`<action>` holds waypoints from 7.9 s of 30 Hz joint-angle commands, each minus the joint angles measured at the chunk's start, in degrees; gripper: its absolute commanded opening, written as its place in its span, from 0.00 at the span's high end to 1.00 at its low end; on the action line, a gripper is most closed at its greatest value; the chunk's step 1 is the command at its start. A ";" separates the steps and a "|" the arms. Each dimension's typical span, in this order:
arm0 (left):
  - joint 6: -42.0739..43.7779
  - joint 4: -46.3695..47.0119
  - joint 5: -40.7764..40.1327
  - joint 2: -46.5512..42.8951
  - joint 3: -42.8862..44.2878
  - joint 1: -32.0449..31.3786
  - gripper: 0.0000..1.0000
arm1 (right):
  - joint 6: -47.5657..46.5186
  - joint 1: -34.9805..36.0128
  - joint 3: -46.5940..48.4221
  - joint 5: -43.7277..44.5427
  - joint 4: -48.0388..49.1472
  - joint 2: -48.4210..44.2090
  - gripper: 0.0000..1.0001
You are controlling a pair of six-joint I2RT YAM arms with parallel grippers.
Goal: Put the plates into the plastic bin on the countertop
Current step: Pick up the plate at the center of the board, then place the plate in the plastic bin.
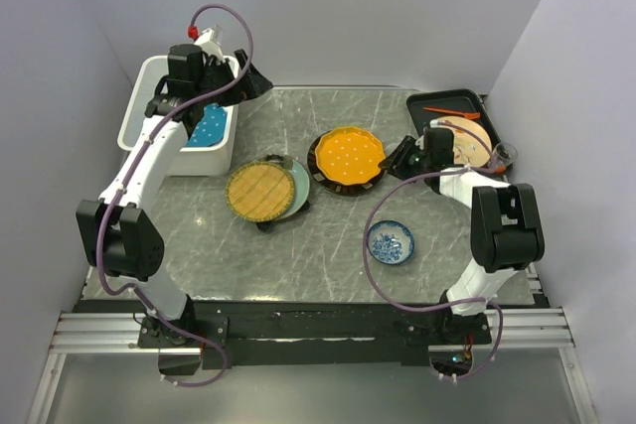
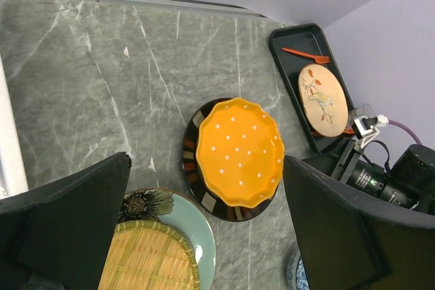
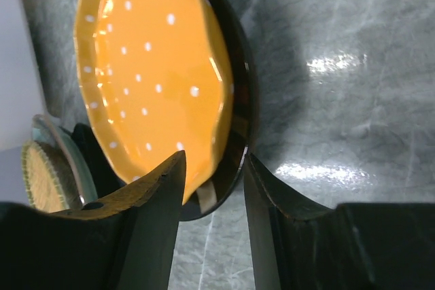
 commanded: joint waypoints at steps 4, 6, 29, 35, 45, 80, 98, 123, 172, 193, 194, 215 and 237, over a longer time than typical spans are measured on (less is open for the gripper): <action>1.83 2.40 1.95 0.73 -0.24 -1.51 0.01 | 0.67 0.91 2.35 0.62 2.37 1.73 0.54; 2.01 2.14 1.95 1.09 -0.24 -1.69 0.01 | 0.75 0.91 2.44 0.88 2.28 1.91 0.54; 2.10 3.72 4.32 2.32 -2.96 -3.71 0.01 | 0.40 5.48 8.50 7.91 0.18 8.76 0.61; 2.19 3.37 4.67 3.11 -3.40 -5.11 0.01 | 0.31 6.01 9.30 8.35 -0.18 9.82 0.81; 2.01 3.54 6.42 5.57 -2.88 -7.58 0.01 | 0.40 5.92 8.77 6.60 0.44 8.94 1.00; -1.59 9.34 13.28 11.63 -8.15 -8.81 0.01 | 4.01 4.60 6.05 1.76 4.22 -3.45 1.00; -5.20 15.50 18.12 13.13 -10.70 -9.07 0.03 | 4.18 4.51 5.78 0.09 3.87 -8.37 1.00; -8.01 19.45 20.32 14.27 -10.35 -11.01 0.29 | 5.68 4.60 4.20 -2.89 4.92 -12.59 1.00; -5.73 14.53 18.12 13.22 -5.87 -10.66 0.99 | 4.97 4.51 2.88 -2.90 3.87 -15.41 0.05; -3.88 10.75 17.77 7.33 -2.96 -3.98 0.99 | 4.36 4.51 2.62 -1.93 2.28 -15.84 0.03; -3.79 10.66 17.85 6.72 -2.88 -3.54 0.99 | 4.36 4.51 2.44 -1.93 2.29 -15.76 0.03; -8.10 14.35 19.08 -5.15 -6.13 9.11 0.99 | 4.71 4.51 1.30 -2.28 3.25 -14.88 0.03; -12.49 17.08 16.89 -9.46 -9.12 21.86 0.99 | 4.44 4.51 1.30 -2.46 3.08 -14.35 0.03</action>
